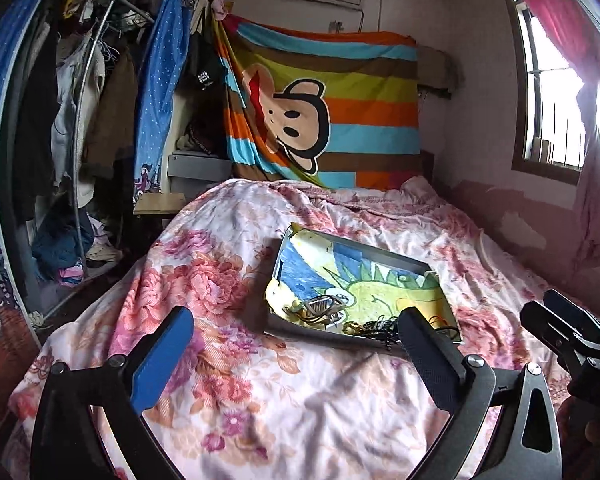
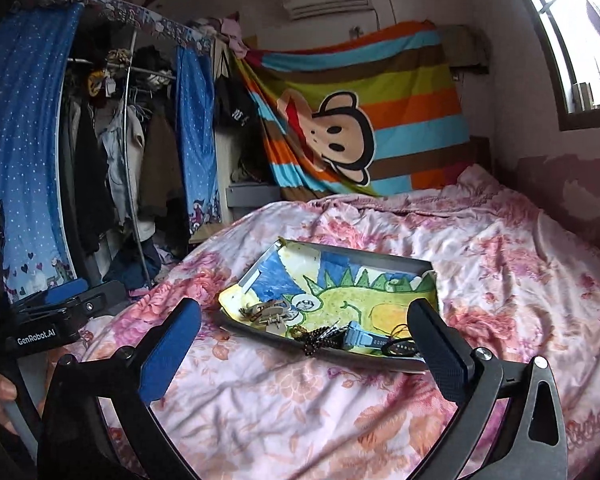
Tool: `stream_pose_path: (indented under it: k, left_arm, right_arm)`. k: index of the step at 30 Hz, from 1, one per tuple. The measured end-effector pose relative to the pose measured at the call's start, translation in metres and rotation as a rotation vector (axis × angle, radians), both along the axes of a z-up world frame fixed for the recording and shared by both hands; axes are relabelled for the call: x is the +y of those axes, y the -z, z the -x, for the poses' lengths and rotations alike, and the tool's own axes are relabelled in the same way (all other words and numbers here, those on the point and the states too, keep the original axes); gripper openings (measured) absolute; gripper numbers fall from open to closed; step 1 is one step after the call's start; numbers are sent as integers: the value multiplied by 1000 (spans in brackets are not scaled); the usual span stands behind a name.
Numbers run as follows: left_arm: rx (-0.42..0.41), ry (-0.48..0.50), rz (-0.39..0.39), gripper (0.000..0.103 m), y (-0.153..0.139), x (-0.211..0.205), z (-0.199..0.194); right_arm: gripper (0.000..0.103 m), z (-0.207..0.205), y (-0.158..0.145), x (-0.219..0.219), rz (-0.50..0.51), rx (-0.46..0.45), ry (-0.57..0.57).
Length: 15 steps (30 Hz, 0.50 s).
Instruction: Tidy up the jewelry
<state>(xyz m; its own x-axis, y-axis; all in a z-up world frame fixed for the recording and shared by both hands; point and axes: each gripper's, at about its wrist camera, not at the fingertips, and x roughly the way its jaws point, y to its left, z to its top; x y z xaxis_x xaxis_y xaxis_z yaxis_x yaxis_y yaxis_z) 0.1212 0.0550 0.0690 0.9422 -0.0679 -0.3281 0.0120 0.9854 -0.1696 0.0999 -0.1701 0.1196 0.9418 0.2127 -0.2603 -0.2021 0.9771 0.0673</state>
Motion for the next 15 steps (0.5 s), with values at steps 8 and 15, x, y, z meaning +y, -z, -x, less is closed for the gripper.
stream_pose_path:
  k: [8,15]
  left_arm:
    - [0,-14,-13,103,11,-4,42]
    - [31,-32,-48,103,29,-10,69]
  right_arm:
    - [101,50,0,-16,-3,-36,27]
    - [101,70,19,-27,-10,-27,53]
